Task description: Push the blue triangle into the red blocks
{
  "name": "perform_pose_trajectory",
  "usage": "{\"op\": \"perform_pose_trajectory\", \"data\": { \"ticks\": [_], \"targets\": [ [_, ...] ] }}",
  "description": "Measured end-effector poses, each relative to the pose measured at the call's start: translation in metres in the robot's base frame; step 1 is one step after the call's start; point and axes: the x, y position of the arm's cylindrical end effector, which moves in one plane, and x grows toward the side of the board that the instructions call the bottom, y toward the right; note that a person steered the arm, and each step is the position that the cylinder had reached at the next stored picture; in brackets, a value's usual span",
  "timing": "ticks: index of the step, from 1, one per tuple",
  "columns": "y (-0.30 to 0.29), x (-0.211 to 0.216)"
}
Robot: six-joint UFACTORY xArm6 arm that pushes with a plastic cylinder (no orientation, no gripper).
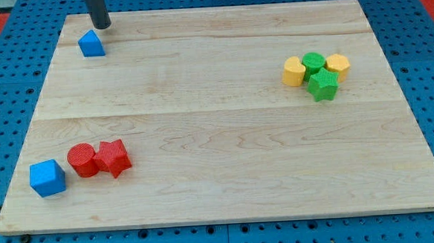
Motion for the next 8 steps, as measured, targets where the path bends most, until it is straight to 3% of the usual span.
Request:
{"op": "perform_pose_trajectory", "data": {
  "ticks": [3, 4, 5, 8],
  "targets": [
    [-0.002, 0.000],
    [-0.011, 0.008],
    [-0.019, 0.052],
    [-0.046, 0.062]
  ]
}}
